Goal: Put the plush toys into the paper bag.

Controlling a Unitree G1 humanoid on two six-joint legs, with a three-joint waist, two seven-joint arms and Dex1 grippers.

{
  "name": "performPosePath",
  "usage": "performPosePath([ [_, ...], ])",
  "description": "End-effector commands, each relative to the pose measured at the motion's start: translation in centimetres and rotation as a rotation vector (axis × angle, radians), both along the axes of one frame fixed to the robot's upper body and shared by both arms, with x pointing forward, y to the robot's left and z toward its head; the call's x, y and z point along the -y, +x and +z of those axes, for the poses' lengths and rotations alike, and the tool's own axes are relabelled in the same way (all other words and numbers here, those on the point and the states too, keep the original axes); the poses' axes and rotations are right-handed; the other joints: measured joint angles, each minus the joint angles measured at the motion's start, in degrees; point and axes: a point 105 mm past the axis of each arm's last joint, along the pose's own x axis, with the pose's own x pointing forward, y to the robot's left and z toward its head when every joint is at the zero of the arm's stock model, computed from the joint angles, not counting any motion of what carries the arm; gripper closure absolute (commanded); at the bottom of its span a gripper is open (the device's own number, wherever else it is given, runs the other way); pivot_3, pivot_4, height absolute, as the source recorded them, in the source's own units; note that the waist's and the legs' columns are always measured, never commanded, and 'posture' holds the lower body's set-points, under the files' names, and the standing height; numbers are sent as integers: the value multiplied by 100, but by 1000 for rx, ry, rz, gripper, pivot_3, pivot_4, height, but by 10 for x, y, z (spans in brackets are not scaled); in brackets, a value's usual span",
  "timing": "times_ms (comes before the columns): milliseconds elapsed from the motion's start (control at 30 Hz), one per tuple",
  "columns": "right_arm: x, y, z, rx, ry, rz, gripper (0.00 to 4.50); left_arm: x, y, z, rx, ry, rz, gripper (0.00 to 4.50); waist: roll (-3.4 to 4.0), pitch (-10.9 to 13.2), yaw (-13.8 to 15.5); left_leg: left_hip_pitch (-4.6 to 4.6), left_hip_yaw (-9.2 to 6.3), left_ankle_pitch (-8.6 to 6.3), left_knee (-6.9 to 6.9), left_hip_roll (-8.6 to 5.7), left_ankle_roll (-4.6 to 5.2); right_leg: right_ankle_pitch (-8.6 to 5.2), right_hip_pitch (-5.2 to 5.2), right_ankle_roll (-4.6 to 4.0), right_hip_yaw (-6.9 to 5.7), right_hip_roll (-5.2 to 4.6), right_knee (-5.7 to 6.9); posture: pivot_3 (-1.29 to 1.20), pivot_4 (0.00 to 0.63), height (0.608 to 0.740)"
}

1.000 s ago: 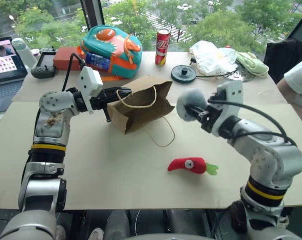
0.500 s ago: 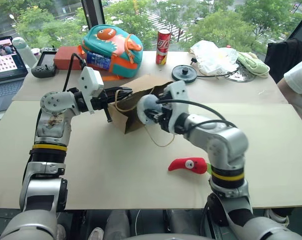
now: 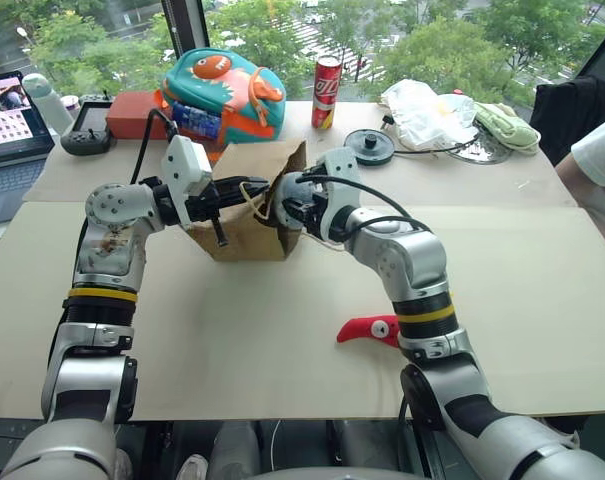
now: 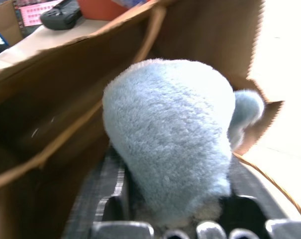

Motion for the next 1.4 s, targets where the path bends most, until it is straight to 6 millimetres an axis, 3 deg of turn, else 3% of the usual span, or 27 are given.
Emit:
performPosePath([
  [33, -4, -4, 24, 75, 54, 25, 635, 3, -2, 16, 65, 9, -15, 4500, 0, 0, -7, 0, 0, 0, 0, 0, 0, 0, 0, 0, 0, 0, 0, 0, 150, 722],
  [100, -5, -5, 24, 74, 62, 27, 29, 3, -2, 16, 64, 9, -17, 4500, 1, 0, -10, 0, 0, 0, 0, 0, 0, 0, 0, 0, 0, 0, 0, 0, 150, 722],
  [500, -18, -19, 15, 59, 45, 98, 29, 18, -7, 18, 62, -14, -77, 4500, 1, 1, -11, 0, 0, 0, 0, 0, 0, 0, 0, 0, 0, 0, 0, 0, 150, 722],
  [667, 15, -23, 27, 100, 33, 53, 29, 21, -10, 17, 55, -22, -96, 4500, 1, 1, 3, -5, 0, 0, 0, 0, 0, 0, -1, 0, 0, -1, 0, 0, 150, 722],
  [800, 62, -37, 32, 135, -45, 22, 29, 25, -15, 12, 37, -22, -124, 4500, 1, 1, 49, -13, -2, 0, 0, -1, 0, 0, 1, 1, -7, -7, -4, 0, 150, 722],
  [933, 92, -58, 28, 129, -113, 33, 29, 32, -23, 7, 23, -19, -164, 4500, 1, 1, 36, -17, -2, -1, 0, -1, 1, -1, 0, 1, -7, -5, -9, 0, 150, 722],
  [1033, 111, -92, 11, 69, -203, 134, 29, 38, -36, 0, -6, 0, -234, 4500, 3, 0, 21, -13, -4, -1, -1, -1, 2, -1, -1, 1, 0, -1, -10, 0, 150, 722],
  [1233, 120, -143, -11, -29, -318, 350, 29, 24, -43, -1, -34, 29, -238, 4500, 3, 1, -10, 2, -6, -3, 3, -5, 5, -5, 11, 7, 11, 0, -10, 0, 150, 722],
  [1400, 124, -154, -32, -115, -389, 396, 29, 5, -34, 12, -37, -8, -156, 4500, 2, 1, -4, 32, -15, 1, 5, -11, 10, -6, 35, 10, 16, 2, -7, 0, 150, 722],
])
